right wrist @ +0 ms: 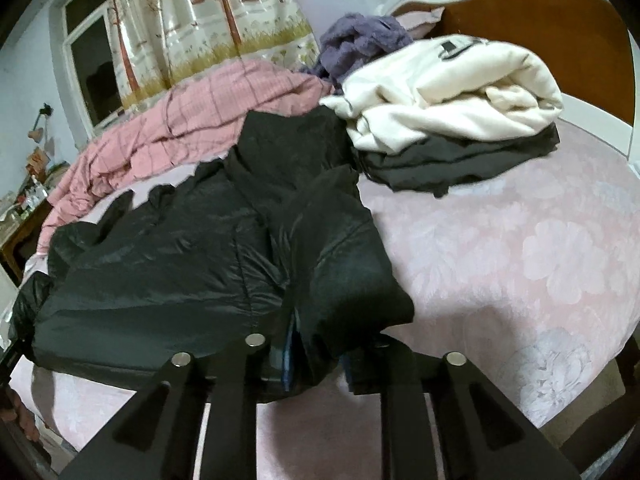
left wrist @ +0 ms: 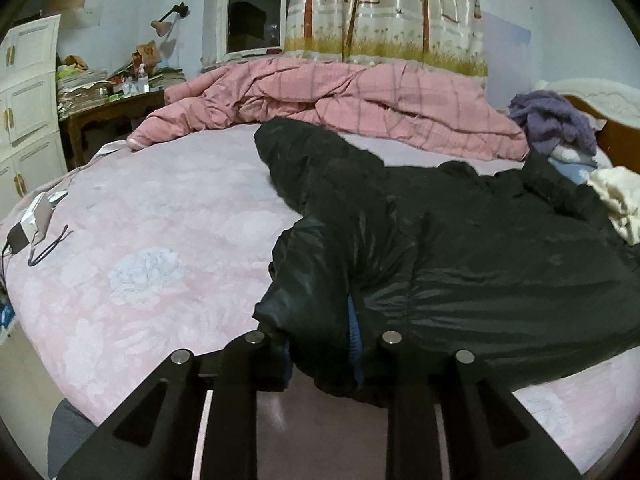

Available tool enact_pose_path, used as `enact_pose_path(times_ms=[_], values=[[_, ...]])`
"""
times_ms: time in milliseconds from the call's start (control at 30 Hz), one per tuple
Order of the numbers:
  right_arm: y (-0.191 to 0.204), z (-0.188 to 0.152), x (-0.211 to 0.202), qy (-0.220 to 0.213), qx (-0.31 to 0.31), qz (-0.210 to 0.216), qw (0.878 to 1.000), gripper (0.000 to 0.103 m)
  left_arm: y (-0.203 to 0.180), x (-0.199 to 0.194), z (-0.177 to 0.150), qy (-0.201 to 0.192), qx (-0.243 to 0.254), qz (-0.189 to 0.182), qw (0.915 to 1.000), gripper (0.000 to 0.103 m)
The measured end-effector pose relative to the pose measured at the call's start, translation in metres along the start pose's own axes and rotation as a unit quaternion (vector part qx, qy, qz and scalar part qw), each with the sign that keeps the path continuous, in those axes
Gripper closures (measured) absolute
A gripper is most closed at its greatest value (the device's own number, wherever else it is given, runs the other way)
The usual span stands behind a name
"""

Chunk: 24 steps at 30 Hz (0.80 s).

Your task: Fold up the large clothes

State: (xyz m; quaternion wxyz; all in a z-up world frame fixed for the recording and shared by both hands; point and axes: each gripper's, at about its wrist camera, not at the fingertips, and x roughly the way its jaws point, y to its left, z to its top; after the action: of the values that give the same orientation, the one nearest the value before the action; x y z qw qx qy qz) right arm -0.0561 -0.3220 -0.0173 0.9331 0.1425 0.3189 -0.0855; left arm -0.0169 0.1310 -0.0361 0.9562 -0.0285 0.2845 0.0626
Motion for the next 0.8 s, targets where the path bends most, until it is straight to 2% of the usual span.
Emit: enact_pose_path(times_ms=[33, 67, 100, 167, 233, 300, 333, 433, 500, 600, 733, 800], values=[[-0.001, 0.000, 0.004, 0.007, 0.002, -0.008, 1.000, 0.070, -0.002, 0.002, -0.003, 0.004, 0.006, 0.007, 1.0000, 0.074], [-0.003, 0.000, 0.009, 0.018, 0.008, -0.018, 1.000, 0.056, -0.005, 0.005, -0.005, 0.007, 0.018, 0.014, 0.9997, 0.073], [-0.007, 0.001, 0.012, 0.025, 0.017, -0.022, 0.999, 0.050, -0.009, 0.007, -0.007, 0.006, 0.038, 0.025, 0.9989, 0.069], [-0.016, 0.003, 0.015, 0.028, 0.042, -0.006, 0.999, 0.048, -0.014, 0.004, -0.009, -0.008, 0.061, 0.050, 0.9969, 0.063], [-0.020, 0.003, 0.014, 0.025, 0.050, -0.003, 0.998, 0.043, -0.012, -0.002, -0.008, -0.025, 0.050, 0.060, 0.9966, 0.047], [-0.023, 0.004, 0.009, 0.015, 0.057, -0.007, 0.998, 0.037, -0.006, -0.011, -0.005, -0.047, 0.031, 0.052, 0.9971, 0.040], [-0.024, 0.005, 0.005, 0.006, 0.060, -0.012, 0.998, 0.035, -0.003, -0.018, -0.002, -0.060, 0.021, 0.042, 0.9971, 0.039], [-0.027, 0.008, -0.009, -0.038, 0.063, -0.047, 0.996, 0.020, -0.003, -0.045, 0.002, -0.121, 0.006, 0.014, 0.9925, 0.032], [-0.028, 0.010, -0.011, -0.042, 0.064, -0.057, 0.995, 0.018, -0.011, -0.060, 0.004, -0.156, 0.013, 0.004, 0.9877, 0.032], [-0.031, 0.012, -0.019, -0.061, 0.072, -0.049, 0.994, 0.018, -0.022, -0.074, 0.005, -0.180, 0.020, -0.023, 0.9831, 0.032], [-0.021, 0.019, -0.044, -0.136, 0.028, -0.051, 0.989, 0.016, -0.039, -0.083, 0.005, -0.187, 0.032, -0.053, 0.9804, 0.032], [-0.016, 0.021, -0.046, -0.143, 0.008, -0.048, 0.989, 0.015, -0.048, -0.080, 0.004, -0.180, 0.039, -0.069, 0.9806, 0.032]])
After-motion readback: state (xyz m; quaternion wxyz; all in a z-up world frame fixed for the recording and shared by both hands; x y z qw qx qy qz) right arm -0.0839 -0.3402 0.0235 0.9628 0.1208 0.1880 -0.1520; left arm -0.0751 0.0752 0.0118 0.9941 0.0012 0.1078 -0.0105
